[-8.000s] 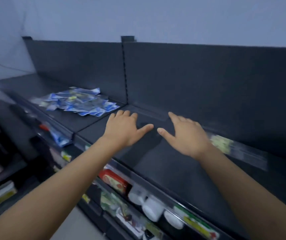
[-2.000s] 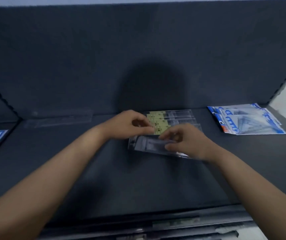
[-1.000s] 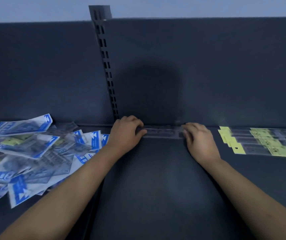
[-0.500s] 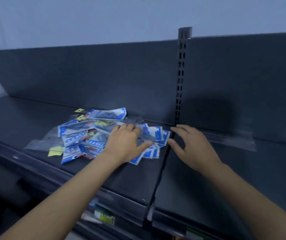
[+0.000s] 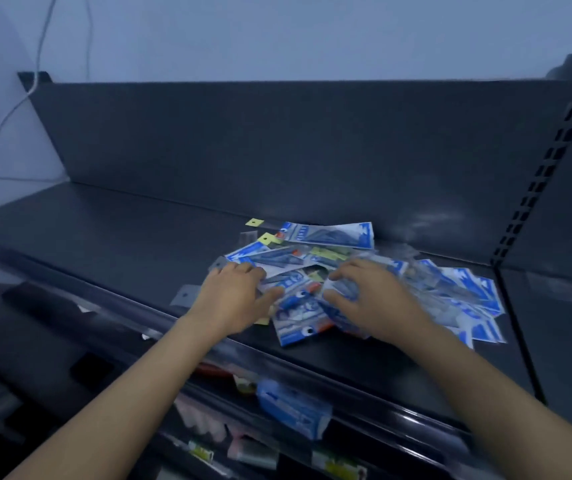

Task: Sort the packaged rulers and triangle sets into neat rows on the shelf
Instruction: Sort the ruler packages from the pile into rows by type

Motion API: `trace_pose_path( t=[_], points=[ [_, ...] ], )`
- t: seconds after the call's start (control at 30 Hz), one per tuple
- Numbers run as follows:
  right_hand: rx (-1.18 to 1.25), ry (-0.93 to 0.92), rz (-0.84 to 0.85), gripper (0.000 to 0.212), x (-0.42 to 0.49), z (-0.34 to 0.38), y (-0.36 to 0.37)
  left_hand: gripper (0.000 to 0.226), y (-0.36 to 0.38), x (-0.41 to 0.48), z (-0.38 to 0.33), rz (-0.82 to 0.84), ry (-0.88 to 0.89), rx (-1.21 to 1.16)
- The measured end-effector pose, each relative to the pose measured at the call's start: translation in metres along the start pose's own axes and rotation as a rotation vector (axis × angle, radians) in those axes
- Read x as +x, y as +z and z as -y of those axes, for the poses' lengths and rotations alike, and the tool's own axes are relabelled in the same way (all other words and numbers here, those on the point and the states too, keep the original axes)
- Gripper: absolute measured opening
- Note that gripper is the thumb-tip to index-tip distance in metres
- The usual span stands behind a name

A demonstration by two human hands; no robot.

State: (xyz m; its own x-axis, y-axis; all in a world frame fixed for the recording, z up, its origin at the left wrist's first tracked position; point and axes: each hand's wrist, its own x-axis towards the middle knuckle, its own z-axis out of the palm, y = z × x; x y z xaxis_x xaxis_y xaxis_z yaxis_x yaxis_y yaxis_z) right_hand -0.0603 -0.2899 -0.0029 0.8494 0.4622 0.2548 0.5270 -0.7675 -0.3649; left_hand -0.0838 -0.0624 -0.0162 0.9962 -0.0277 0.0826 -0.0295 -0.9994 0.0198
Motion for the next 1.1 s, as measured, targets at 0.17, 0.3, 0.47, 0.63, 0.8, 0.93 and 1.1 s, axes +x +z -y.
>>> trace_pose_path(
  t=[0.17,0.3,0.47,0.63,0.8,0.93,1.1],
  points=[
    [-0.122,0.033,0.107,0.048,0.030,0.028,0.023,0.058,0.004,0.016,0.046,0.012,0.053,-0.020],
    [-0.216,0.103,0.535,0.074,0.044,0.025,0.035,0.059,0.003,0.047,0.063,-0.017,0.056,-0.032],
    [-0.051,0.081,0.273,0.088,0.086,0.018,0.036,0.050,0.002,0.091,0.071,-0.020,0.069,-0.044],
    [-0.180,0.085,0.202,0.058,0.126,0.000,0.057,0.037,0.001,0.135,0.074,-0.016,0.149,-0.018],
    [-0.271,0.192,0.226,0.061,0.152,-0.010,0.066,0.039,0.007,0.179,0.078,0.067,0.284,-0.029],
    [-0.310,0.296,0.248,0.058,0.163,-0.007,0.066,0.042,0.017,0.207,0.080,0.146,0.422,-0.057],
    [-0.188,0.352,0.063,0.045,0.167,0.008,0.054,0.028,0.021,0.229,0.096,0.041,0.549,-0.147]
  ],
)
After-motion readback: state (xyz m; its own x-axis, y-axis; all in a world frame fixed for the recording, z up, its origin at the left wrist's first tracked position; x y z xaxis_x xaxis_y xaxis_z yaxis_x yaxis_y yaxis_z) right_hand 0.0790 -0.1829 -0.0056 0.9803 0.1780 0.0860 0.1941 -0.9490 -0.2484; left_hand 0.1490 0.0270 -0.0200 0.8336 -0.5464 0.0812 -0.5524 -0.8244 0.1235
